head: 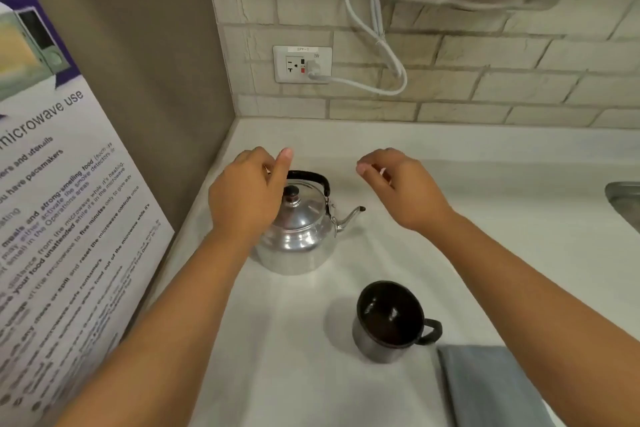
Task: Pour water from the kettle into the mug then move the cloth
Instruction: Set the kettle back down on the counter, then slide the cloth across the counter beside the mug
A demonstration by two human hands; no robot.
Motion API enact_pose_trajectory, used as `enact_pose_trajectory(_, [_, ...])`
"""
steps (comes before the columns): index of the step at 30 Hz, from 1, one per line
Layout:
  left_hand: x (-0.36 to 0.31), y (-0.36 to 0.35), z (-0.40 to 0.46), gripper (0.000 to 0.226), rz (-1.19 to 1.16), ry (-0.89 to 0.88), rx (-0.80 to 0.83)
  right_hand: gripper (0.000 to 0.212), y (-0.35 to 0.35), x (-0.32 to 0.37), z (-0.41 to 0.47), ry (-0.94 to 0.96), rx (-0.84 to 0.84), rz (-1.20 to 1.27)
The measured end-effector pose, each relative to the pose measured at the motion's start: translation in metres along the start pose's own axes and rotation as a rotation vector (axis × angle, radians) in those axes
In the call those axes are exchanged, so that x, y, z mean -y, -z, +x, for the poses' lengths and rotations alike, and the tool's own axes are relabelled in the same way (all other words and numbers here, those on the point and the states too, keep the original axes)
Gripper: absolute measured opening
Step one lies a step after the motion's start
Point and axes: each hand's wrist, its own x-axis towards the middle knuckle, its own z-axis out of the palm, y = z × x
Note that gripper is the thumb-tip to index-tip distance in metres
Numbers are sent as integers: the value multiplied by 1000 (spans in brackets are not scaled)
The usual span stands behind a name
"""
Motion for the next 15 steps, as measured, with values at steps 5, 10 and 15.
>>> enact_pose_trajectory(5, [-6,9,-118,25,-141,-102,156,20,30,-26,-145,-174,-140,33])
enact_pose_trajectory(10, [5,9,-205,45,-67,-67,474,31,20,-51,-263,-358,48,-146])
enact_pose_trajectory(15, [9,9,-237,64,46,-143,636,59,1,-57,-305,-296,386,-408])
